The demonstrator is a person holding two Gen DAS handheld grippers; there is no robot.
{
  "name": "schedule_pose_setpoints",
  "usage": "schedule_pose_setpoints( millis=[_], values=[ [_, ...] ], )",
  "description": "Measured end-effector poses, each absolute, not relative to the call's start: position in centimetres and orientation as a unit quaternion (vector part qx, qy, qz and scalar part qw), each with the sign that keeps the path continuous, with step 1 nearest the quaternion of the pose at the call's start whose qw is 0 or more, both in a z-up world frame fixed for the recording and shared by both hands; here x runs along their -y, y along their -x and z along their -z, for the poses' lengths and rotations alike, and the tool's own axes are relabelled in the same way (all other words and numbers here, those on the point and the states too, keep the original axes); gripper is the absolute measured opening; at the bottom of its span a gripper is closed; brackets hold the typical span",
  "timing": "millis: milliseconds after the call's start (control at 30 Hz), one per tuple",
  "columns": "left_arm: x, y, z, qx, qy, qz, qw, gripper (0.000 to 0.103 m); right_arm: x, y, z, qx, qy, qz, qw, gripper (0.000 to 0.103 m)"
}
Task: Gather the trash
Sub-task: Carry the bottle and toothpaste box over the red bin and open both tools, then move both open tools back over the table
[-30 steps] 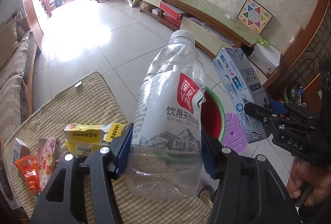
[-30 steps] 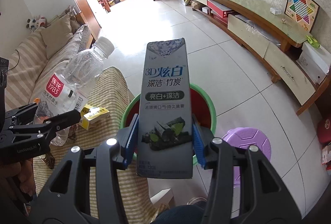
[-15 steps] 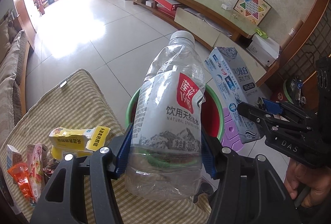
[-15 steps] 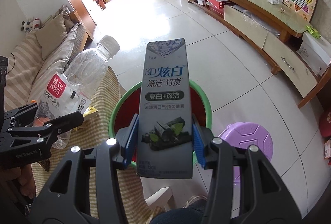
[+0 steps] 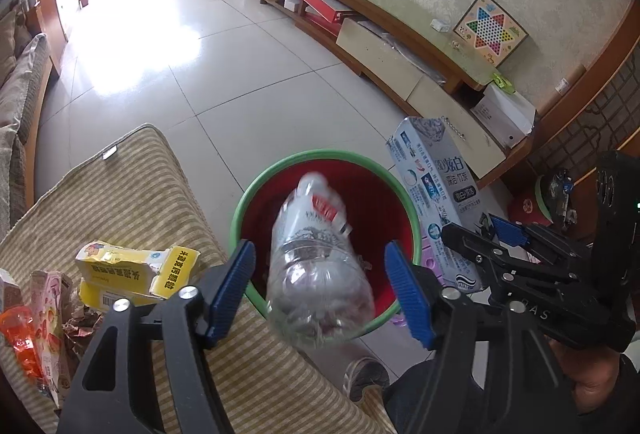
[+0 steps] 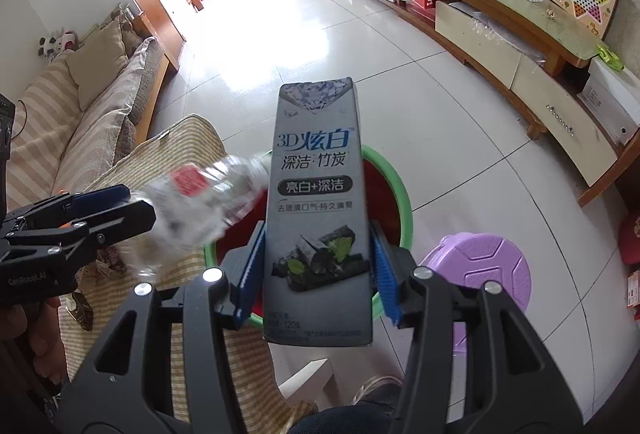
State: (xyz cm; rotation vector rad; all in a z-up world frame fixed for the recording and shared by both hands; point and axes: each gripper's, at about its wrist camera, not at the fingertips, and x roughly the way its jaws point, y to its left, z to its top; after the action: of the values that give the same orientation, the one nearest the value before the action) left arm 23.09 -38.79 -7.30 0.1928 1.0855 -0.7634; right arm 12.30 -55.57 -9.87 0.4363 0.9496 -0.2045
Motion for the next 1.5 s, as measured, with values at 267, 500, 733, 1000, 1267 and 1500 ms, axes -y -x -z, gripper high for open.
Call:
schedule_pose_setpoints(
  millis=[267, 500, 733, 1000, 1267, 1500],
  values=[
    [36.5, -23.2, 6.4, -0.491, -0.077, 0.334, 0.801, 0.085, 54.5, -12.3, 9.3, -0.446, -0.193, 0.104, 0.868, 0.096],
    [34.2, -23.1, 5.9, -0.493, -0.067, 0.329, 0.803, 0.095, 53.4, -12.3, 8.2, -0.440, -0.181, 0.107, 0.873, 0.098],
    [30.3, -22.0, 5.1, -0.485, -0.064, 0.312, 0.814, 0.095, 50.9, -12.3, 6.8, -0.437, -0.154, 0.106, 0.880, 0.098],
    [22.2, -20.8, 4.3, -0.481, -0.033, 0.273, 0.832, 0.095, 45.7, -12.6, 5.3, -0.432, -0.122, 0.074, 0.890, 0.098],
    [14.0, -19.1, 4.5, -0.481, -0.003, 0.226, 0.847, 0.095, 39.2, -13.5, 4.1, -0.431, -0.090, 0.030, 0.898, 0.098],
    [6.9, -17.8, 5.3, -0.482, 0.022, 0.186, 0.856, 0.095, 33.7, -14.0, 3.6, -0.429, -0.064, -0.003, 0.901, 0.098]
  ],
)
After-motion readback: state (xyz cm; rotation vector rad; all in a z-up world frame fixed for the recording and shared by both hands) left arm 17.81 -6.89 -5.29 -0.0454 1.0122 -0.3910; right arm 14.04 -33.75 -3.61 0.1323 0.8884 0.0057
